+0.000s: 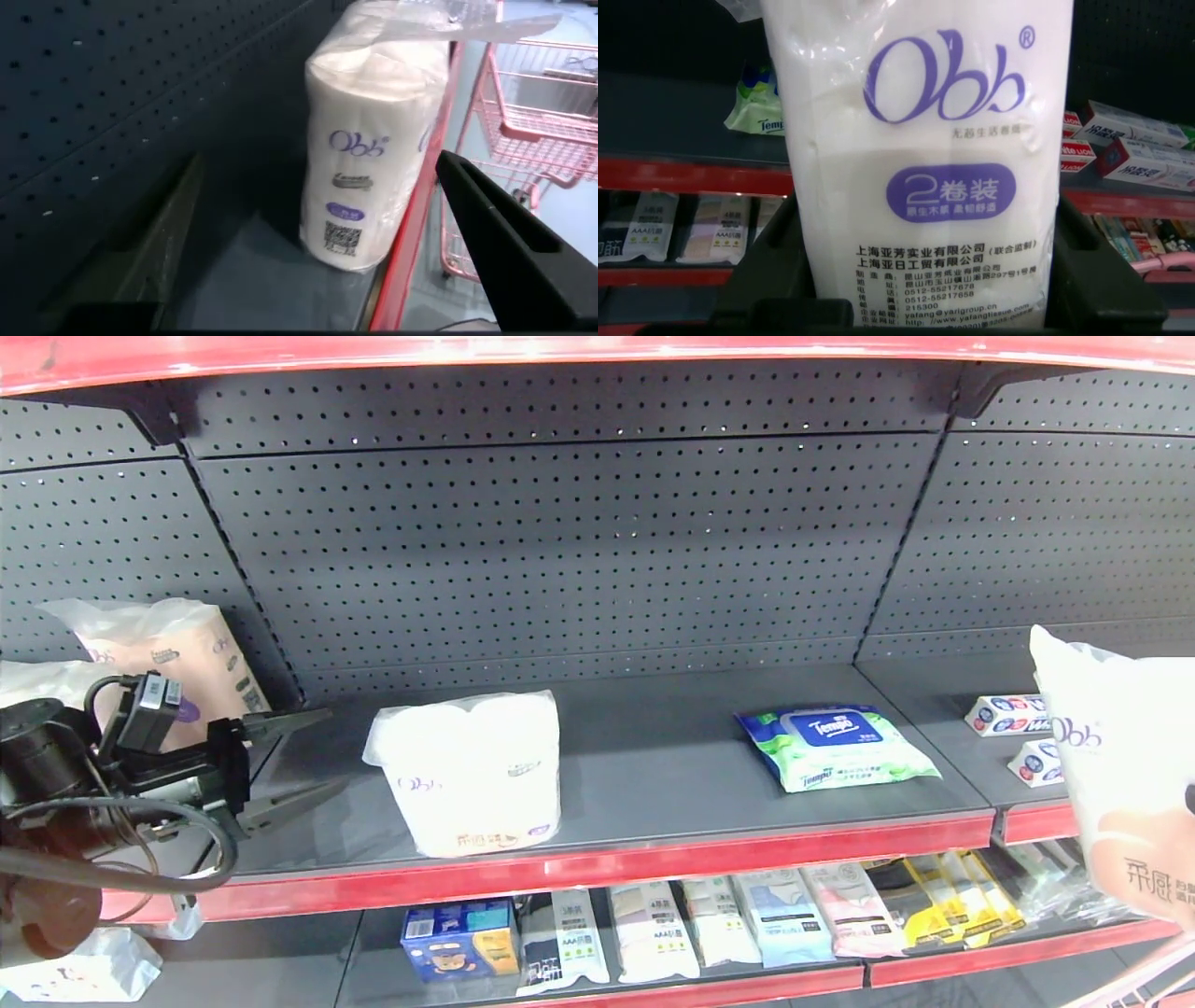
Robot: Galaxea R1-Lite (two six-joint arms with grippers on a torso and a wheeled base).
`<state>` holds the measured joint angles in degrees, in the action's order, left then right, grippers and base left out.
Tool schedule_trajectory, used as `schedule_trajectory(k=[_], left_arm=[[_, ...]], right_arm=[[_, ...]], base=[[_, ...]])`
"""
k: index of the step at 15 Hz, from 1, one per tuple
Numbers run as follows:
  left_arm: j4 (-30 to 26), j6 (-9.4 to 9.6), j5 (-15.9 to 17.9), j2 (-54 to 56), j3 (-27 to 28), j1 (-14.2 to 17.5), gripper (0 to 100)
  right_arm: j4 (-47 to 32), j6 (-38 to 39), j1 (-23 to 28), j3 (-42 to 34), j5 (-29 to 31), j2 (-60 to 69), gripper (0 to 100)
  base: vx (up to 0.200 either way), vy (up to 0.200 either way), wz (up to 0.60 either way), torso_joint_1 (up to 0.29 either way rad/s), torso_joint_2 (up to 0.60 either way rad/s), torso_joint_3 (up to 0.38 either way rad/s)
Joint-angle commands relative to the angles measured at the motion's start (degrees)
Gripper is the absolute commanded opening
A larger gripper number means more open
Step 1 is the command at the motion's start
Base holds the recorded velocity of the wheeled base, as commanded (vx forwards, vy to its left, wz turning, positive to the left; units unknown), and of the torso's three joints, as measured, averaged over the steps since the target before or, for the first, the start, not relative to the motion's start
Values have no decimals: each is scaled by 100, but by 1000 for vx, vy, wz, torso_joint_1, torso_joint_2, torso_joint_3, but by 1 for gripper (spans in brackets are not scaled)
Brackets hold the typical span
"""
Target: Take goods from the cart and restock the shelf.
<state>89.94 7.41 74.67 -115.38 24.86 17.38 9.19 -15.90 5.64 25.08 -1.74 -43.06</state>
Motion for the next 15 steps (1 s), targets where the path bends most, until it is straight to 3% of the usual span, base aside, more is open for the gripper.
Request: schedule_trajectory(k=[1,3,6,9,12,13,14,15], left_arm=[[6,-3,-66,227,-130,160,100],[6,-3,-189,508,-411,178,100],[6,23,-673,904,-895,283,100],[6,50,-1517,1484,-1554,503,100],[6,15,-2272,1879,-1897,960,100],[6,-20,-2870,2046,-2073,1197,100],[6,-100,-3239,2240,-2275,1303,100],[6,-398,-3380,2811,-2486,1364,100]], right_arm=[[4,-10,-2,15,-10,-1,0],[4,-10,-11,15,-10,-10,0],[4,-10,-11,15,-19,25,0],[4,-1,-11,41,-37,-19,0],[12,8,-20,41,-54,-71,0],[12,16,-20,50,-81,-71,0],[12,25,-28,76,-98,-80,0],[12,52,-28,164,-195,-124,0]], base=[[0,0,0,0,0,0],[0,0,0,0,0,0],[0,0,0,0,0,0],[0,0,0,0,0,0],[0,0,0,0,0,0],[0,0,0,0,0,0],[0,0,0,0,0,0],[0,0,0,0,0,0]])
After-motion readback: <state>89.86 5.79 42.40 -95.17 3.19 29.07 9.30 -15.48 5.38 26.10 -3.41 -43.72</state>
